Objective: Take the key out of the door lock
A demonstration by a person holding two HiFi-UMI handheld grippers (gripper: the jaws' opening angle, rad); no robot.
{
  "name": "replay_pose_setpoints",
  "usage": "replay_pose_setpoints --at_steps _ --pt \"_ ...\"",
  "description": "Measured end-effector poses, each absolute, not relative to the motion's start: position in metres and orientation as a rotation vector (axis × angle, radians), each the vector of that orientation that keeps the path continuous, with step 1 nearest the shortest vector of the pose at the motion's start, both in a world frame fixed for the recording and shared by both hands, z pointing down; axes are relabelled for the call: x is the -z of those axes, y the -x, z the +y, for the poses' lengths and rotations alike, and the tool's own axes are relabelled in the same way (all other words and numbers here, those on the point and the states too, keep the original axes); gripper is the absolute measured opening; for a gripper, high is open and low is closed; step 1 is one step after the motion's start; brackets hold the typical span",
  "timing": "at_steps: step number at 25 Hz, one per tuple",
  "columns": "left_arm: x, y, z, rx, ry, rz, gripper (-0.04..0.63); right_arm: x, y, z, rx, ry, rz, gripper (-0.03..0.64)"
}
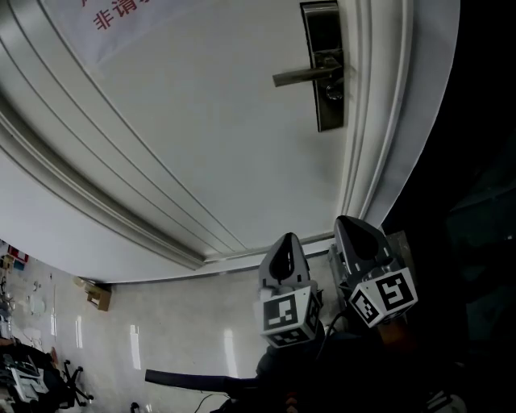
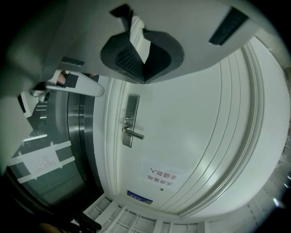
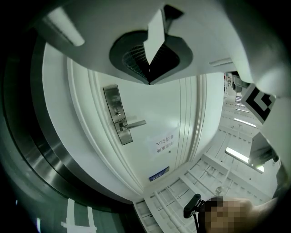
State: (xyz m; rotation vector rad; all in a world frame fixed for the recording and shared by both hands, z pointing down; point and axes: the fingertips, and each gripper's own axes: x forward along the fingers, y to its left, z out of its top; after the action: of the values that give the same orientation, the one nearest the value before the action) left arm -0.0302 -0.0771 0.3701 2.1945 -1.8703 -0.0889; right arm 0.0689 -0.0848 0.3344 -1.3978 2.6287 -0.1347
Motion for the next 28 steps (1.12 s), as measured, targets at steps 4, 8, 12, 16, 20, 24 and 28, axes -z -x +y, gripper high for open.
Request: replay_pose_setpoints --at_steps 4,8,12,16,20,24,28 --pt "-0.360 0.038 -0.121 0.111 -2.239 -1.833 0.000 -0.326 -0.061 -0.124 0.093 1.426 2.595 0.002" --pt "-0.357 0.050 -0.164 0.101 -2.287 -1.822 0.000 -0.309 -0.051 -0.161 -0.026 1.405 2.579 0.002" --pt "-0.345 0.059 -0.203 0.108 -2.329 -1.764 0.000 -0.287 -0.050 -0.191 -0.203 1.415 2.527 0.002" --pt "-0.342 0.072 -0.237 0.110 -2.354 -1.738 0.000 -0.271 -0.050 -0.219 -0.332 1.451 2.534 0.002" --pt "-0.342 0.073 -0.263 0.103 -2.385 -1.680 0.000 -0.260 -0.056 -0.238 -0.508 1.567 2.542 0.003" --pt "-0.345 0.066 -0.277 0.112 -2.423 -1.599 0.000 -0.255 -0.076 -0.249 -0.763 1.789 2.559 0.023" --pt "-0.349 0.059 -0.287 0.120 -2.453 -1.550 0.000 -0.250 -0.083 -0.263 -1.062 1.888 2.620 0.077"
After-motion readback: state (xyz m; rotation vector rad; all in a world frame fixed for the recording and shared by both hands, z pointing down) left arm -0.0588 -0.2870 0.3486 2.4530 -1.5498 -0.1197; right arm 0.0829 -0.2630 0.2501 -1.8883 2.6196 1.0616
